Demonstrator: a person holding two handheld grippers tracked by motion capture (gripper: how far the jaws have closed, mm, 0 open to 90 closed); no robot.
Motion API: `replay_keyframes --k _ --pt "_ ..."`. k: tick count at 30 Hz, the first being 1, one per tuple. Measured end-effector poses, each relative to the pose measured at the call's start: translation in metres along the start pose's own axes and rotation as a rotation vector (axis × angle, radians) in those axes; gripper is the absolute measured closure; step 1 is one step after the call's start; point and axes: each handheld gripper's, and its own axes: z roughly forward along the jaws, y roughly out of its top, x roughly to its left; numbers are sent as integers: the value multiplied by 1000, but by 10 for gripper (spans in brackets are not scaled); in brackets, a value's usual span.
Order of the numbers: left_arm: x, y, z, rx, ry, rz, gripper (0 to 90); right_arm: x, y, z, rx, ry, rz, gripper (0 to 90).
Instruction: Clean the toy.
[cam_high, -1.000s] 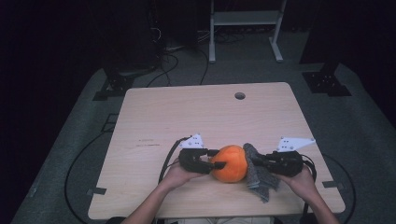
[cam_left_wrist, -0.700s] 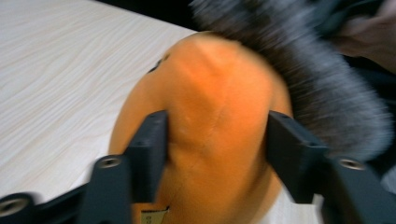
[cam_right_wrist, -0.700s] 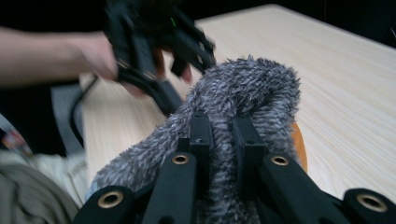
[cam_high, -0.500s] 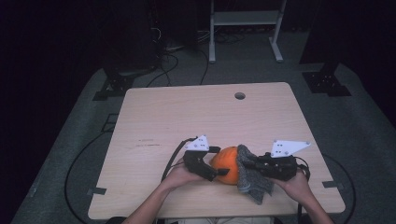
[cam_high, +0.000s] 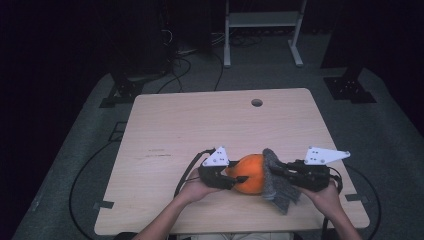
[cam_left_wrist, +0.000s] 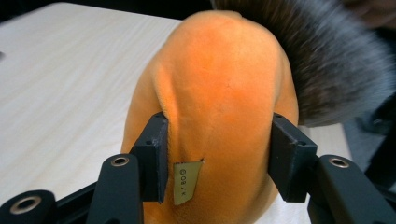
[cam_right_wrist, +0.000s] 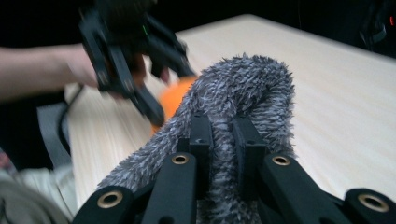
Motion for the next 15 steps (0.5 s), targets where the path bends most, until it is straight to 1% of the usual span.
replay_keyframes --k 1,2,3,4,5,6,7,8,10,12,14,15 --pt "-2 2 -1 3 11 8 473 2 5 3 -18 16 -6 797" --pt "-3 3 -2 -6 16 12 478 6 11 9 -25 26 -20 797" --pt "-3 4 -5 -20 19 6 484 9 18 16 -25 31 -44 797" --pt "-3 5 -8 -27 34 7 489 11 23 23 -19 33 -63 796" --pt "-1 5 -12 -33 54 7 492 12 27 29 -20 31 -73 797" --pt "2 5 -18 -44 66 0 496 10 29 33 -23 29 -74 797" --pt "5 4 -23 -51 73 -13 502 7 30 36 -20 28 -66 797" --pt "9 3 -27 -48 80 -19 504 4 30 39 -12 21 -58 798" --pt "14 0 -32 -33 102 -30 506 -5 24 47 22 9 -37 798" --pt "18 -6 -30 -2 107 -42 505 -13 12 56 61 10 4 796" --pt "20 -11 -29 -1 103 -58 505 -18 0 62 117 5 21 794" --pt "21 -11 -29 -5 107 -62 505 -20 -2 61 126 3 27 793"
